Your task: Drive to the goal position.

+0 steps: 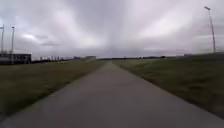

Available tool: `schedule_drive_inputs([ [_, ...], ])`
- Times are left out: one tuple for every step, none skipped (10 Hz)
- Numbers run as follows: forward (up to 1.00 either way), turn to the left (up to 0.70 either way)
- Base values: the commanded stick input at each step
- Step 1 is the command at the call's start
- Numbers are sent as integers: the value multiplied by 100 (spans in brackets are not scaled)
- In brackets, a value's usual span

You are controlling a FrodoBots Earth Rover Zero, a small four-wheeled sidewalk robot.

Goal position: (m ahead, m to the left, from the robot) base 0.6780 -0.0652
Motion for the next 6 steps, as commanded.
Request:
schedule_drive_inputs([
  [70, 0],
  [70, 0],
  [70, 0],
  [70, 0],
  [70, 0],
  [70, 0],
])
